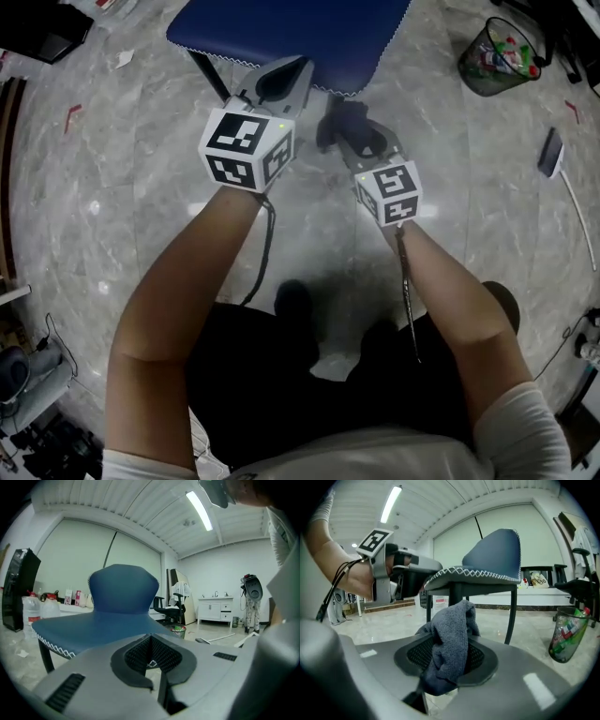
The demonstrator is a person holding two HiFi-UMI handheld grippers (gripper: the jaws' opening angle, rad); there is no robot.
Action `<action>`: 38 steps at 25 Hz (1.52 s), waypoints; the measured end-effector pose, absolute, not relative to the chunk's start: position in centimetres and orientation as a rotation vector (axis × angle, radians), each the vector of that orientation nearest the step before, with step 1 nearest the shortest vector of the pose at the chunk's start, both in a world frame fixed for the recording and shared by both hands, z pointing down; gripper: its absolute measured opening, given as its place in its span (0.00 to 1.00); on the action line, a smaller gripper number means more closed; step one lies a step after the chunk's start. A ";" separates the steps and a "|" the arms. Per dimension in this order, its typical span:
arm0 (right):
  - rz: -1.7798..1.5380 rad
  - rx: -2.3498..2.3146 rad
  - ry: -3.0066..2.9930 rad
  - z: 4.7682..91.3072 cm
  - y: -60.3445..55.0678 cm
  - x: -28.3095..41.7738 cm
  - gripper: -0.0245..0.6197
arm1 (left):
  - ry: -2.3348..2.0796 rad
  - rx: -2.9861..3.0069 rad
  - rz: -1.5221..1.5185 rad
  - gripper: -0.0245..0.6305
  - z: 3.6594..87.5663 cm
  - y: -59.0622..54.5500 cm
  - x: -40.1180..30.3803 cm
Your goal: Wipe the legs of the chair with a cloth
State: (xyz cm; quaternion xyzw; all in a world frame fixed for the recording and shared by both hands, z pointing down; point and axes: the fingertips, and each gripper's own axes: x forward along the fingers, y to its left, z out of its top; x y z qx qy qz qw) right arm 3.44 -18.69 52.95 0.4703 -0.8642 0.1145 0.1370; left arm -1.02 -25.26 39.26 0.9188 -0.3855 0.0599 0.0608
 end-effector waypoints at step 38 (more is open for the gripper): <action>0.260 1.448 -2.607 53.9 -21.3 2.6 0.24 | -1.148 2.841 -0.029 0.04 40.0 -25.7 -1.5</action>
